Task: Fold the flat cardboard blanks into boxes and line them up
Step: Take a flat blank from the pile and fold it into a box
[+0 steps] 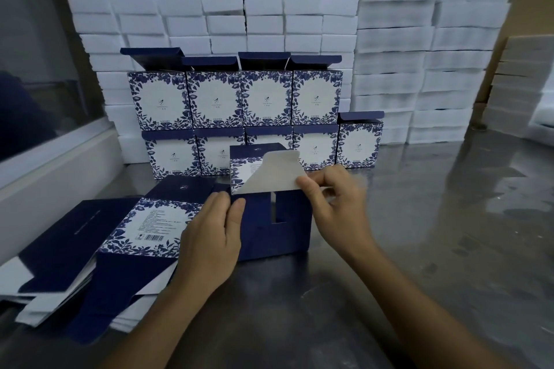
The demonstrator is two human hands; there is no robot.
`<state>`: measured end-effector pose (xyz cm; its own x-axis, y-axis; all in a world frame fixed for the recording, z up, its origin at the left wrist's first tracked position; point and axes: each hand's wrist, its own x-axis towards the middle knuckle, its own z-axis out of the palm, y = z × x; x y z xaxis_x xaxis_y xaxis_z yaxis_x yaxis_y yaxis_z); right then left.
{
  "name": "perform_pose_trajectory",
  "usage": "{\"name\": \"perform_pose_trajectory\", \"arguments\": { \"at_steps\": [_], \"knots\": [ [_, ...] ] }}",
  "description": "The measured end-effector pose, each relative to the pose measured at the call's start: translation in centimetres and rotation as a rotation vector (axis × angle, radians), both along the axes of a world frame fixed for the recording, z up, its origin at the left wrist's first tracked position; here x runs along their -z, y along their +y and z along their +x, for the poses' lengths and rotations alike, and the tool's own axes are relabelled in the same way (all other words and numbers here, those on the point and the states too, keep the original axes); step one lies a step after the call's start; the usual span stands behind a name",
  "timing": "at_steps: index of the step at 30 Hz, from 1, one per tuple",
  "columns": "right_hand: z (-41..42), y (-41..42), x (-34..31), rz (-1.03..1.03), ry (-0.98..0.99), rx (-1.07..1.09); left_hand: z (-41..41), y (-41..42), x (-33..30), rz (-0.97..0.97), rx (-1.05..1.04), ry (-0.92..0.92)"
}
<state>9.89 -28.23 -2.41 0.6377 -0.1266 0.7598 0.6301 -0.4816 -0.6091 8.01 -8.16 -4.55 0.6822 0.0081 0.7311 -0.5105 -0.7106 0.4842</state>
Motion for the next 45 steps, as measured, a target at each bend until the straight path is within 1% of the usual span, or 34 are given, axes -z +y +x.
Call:
{"name": "perform_pose_trajectory", "arguments": {
  "at_steps": [2,6,9,11,13,17,21,22,24,25,28,31,32,33,35,36,37,39,41,43,45],
  "knots": [
    [-0.1,0.1,0.1,-0.007,0.001,-0.005,0.0,0.1,-0.1,0.043,-0.037,-0.029],
    [0.0,0.2,0.2,0.001,0.023,-0.003,0.0,0.3,-0.1,0.061,-0.051,-0.027],
    [0.0,0.1,0.2,0.015,0.042,0.018,0.0,0.6,0.2,0.127,-0.018,0.041],
    [0.0,0.0,0.2,0.026,0.063,0.030,0.1,0.6,0.5,0.206,-0.009,0.132],
    [0.0,-0.1,0.1,0.034,0.077,0.033,0.3,0.5,0.9,0.244,-0.018,0.218],
    [-0.2,0.0,0.1,0.037,0.092,0.029,0.5,0.5,0.9,0.258,-0.062,0.238],
    [0.0,-0.1,0.1,0.039,0.097,0.025,0.6,0.6,0.9,0.247,-0.045,0.268],
    [0.0,-0.2,0.1,0.041,0.098,0.025,0.6,0.8,0.9,0.301,-0.055,0.293],
    [0.1,-0.2,0.1,0.047,0.099,0.024,0.8,0.8,0.9,0.480,-0.114,0.347],
    [0.1,-0.2,0.1,0.046,0.097,0.022,0.9,0.8,1.0,0.520,-0.127,0.368],
    [0.1,-0.1,0.1,0.044,0.096,0.017,0.9,0.8,1.0,0.466,-0.101,0.380],
    [0.1,-0.1,0.2,0.079,0.078,-0.001,0.9,1.1,1.5,0.432,-0.062,0.325],
    [0.2,-0.2,0.3,0.100,0.085,-0.012,0.9,1.1,1.6,0.383,-0.042,0.304],
    [0.3,-0.3,0.5,0.112,0.106,-0.020,0.7,1.1,1.6,0.284,-0.017,0.274],
    [0.4,-0.5,0.6,0.109,0.165,-0.047,0.6,0.9,1.3,-0.004,0.021,0.153],
    [0.4,-0.5,0.7,0.105,0.191,-0.067,0.6,0.8,1.2,-0.102,0.016,0.096],
    [0.4,-0.5,0.6,0.107,0.212,-0.089,0.6,0.7,1.0,-0.148,0.012,0.062],
    [0.3,-0.5,0.6,0.135,0.245,-0.127,0.6,0.7,1.0,-0.149,0.051,0.020],
    [0.1,-0.3,0.6,0.106,0.226,-0.110,0.7,0.4,1.1,-0.116,0.096,-0.002],
    [0.0,0.0,0.6,0.005,0.139,-0.027,0.8,0.0,1.1,-0.118,0.100,-0.007],
    [-0.1,0.4,0.6,-0.120,0.051,0.040,0.9,-0.3,0.9,-0.132,0.046,-0.043]
  ]
}}
